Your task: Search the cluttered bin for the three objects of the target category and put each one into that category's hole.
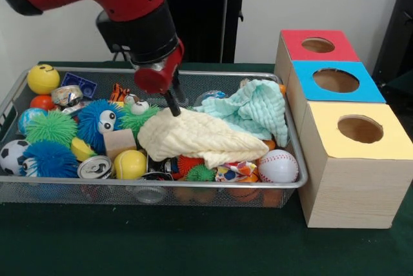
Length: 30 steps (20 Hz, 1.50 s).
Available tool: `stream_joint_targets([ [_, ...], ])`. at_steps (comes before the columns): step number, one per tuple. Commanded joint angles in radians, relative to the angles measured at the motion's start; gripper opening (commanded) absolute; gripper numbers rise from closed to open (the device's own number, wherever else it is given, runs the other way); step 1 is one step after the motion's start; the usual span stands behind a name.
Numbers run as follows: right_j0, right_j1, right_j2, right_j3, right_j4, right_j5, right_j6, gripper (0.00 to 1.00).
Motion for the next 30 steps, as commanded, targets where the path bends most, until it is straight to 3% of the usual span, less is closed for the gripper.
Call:
stream_joint_targets([
  [1,0.021,0.047,0.015,0.06,0.023,0.028,0.025,1.0],
  [3,0.036,-0.014,-0.014,0.089,0.052,0.096,0.075,1.0],
  [8,0.033,-0.101,-0.009,0.147,0.09,0.188,0.056,1.0],
  [14,0.034,-0.143,-0.006,0.176,0.092,0.199,0.042,1.0],
  [30,0.044,-0.019,-0.037,0.15,0.015,0.038,0.056,1.0],
])
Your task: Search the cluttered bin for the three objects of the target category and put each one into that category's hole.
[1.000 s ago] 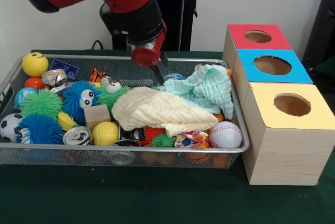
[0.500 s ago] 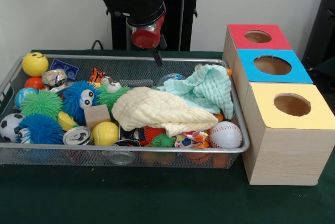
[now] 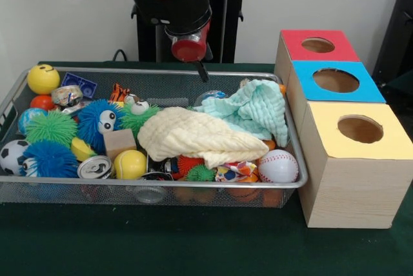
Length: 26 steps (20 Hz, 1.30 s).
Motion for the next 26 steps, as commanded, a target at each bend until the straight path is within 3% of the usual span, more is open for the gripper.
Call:
stream_joint_targets([
  [1,0.0,0.063,-0.037,0.012,-0.057,-0.082,0.057,1.0],
  [11,-0.001,0.106,-0.058,-0.056,-0.1,-0.136,0.062,1.0],
  [16,0.004,0.133,-0.064,-0.096,-0.128,-0.216,0.086,1.0],
  [26,0.004,0.114,-0.094,-0.11,-0.125,-0.206,0.09,1.0],
])
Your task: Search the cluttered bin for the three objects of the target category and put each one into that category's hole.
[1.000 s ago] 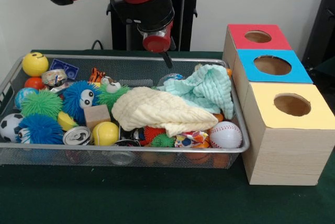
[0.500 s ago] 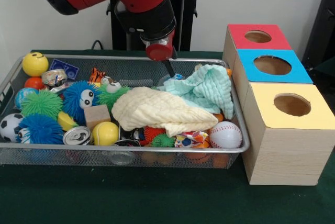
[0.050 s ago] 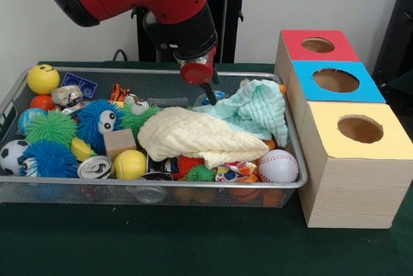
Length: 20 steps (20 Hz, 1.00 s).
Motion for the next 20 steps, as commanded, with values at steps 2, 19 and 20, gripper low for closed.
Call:
stream_joint_targets([
  [2,0.01,-0.003,-0.076,-0.111,-0.023,0.007,0.1,1.0],
  [19,0.08,-0.011,-0.203,-0.128,0.017,0.012,0.192,1.0],
  [20,0.085,-0.008,-0.208,-0.124,0.02,0.006,0.2,1.0],
])
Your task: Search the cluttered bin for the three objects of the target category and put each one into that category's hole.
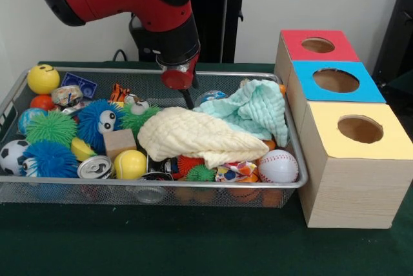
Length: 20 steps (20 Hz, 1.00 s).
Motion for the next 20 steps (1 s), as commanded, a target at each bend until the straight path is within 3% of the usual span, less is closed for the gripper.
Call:
stream_joint_targets([
  [1,0.031,0.007,-0.08,-0.083,0.025,0.003,0.207,1.0],
  [6,0.051,-0.019,-0.111,-0.06,0.06,0.017,0.244,1.0],
  [10,0.049,-0.032,-0.117,-0.032,0.075,0.03,0.213,1.0],
  [13,0.043,-0.013,-0.106,-0.024,0.072,0.02,0.167,1.0],
  [20,0.06,0.032,-0.101,-0.031,0.076,-0.018,0.167,1.0],
])
